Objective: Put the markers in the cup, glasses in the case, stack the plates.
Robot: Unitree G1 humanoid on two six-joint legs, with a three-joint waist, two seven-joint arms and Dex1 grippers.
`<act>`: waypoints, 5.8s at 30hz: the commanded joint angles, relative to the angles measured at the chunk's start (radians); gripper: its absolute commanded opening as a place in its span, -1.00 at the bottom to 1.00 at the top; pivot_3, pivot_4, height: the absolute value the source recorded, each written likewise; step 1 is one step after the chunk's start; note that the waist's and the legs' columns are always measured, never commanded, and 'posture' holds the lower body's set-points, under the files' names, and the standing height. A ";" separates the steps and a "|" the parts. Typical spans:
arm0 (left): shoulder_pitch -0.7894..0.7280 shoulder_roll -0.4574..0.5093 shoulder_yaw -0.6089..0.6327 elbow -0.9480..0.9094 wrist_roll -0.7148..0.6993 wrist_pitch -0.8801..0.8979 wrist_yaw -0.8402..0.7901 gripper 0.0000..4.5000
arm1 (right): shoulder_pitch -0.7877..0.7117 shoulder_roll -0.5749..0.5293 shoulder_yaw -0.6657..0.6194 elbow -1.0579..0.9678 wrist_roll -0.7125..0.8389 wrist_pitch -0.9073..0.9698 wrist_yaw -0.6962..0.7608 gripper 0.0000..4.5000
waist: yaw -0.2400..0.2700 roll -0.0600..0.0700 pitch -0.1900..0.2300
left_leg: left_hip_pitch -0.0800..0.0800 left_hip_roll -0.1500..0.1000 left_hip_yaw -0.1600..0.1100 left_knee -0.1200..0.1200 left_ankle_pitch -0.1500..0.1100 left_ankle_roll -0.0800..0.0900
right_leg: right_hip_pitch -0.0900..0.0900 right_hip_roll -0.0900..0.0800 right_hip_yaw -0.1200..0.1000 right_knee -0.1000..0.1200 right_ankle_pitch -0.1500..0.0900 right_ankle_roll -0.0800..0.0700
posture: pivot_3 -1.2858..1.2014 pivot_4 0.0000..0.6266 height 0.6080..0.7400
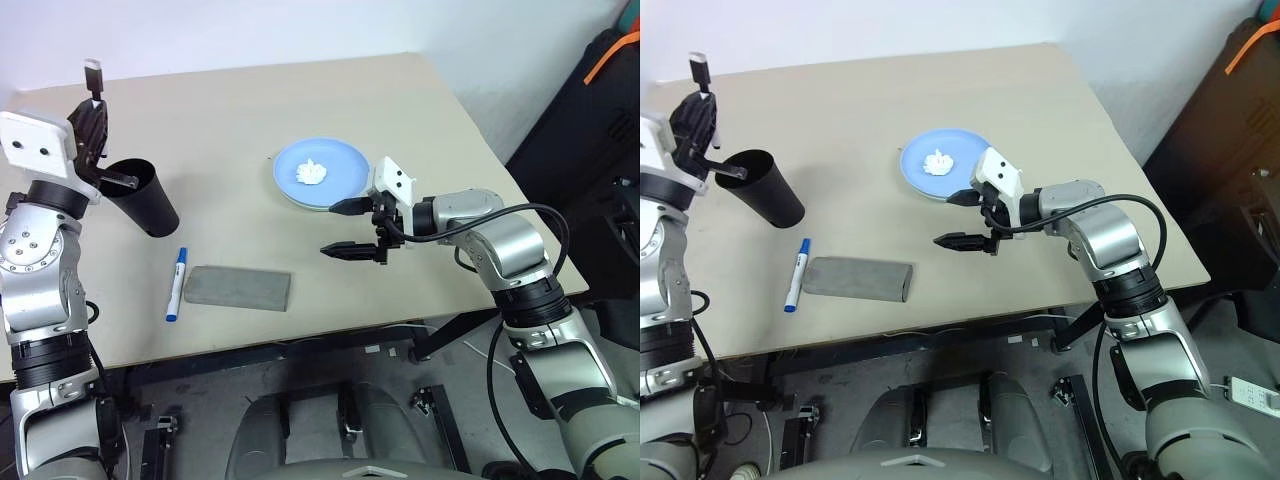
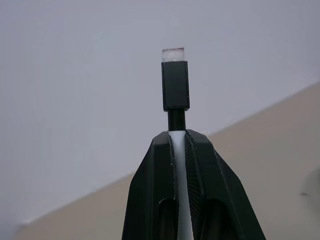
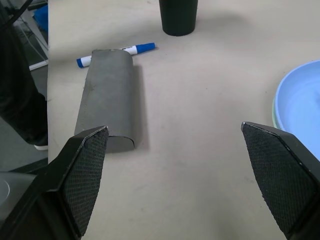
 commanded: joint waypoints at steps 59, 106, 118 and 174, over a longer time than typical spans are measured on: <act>0.613 0.108 0.229 -0.739 -0.581 1.050 0.200 0.99 | -0.044 -0.058 -0.095 -0.019 0.138 -0.024 0.178 1.00 | -0.003 -0.001 0.000 | 0.006 0.001 -0.002 0.000 0.000 0.000 | 0.003 0.002 0.001 0.001 0.000 -0.001 | 0.03 -0.52 0.85; 0.117 -0.059 0.055 -0.463 -0.314 1.679 0.410 0.32 | -0.023 -0.063 -0.092 -0.046 0.130 0.015 0.067 1.00 | -0.004 -0.003 0.000 | 0.013 0.000 -0.003 -0.002 0.000 -0.001 | 0.011 0.001 0.002 -0.001 0.000 0.000 | 0.03 -0.52 0.85; 0.087 -0.041 0.064 -0.433 -0.347 1.679 0.384 -0.88 | -0.018 -0.058 -0.077 -0.029 0.091 -0.010 0.045 1.00 | -0.003 -0.003 0.000 | 0.013 -0.001 -0.003 -0.002 0.000 -0.001 | 0.011 0.001 0.001 -0.001 0.000 0.000 | 0.03 -0.52 0.85; -0.016 -0.026 -0.027 0.029 0.072 0.119 0.210 0.62 | -0.015 -0.045 -0.082 -0.047 0.084 -0.008 -0.009 1.00 | -0.001 -0.004 0.001 | 0.011 0.001 0.000 -0.003 0.000 -0.001 | 0.009 0.001 0.001 -0.003 0.000 0.000 | 0.03 -0.52 0.85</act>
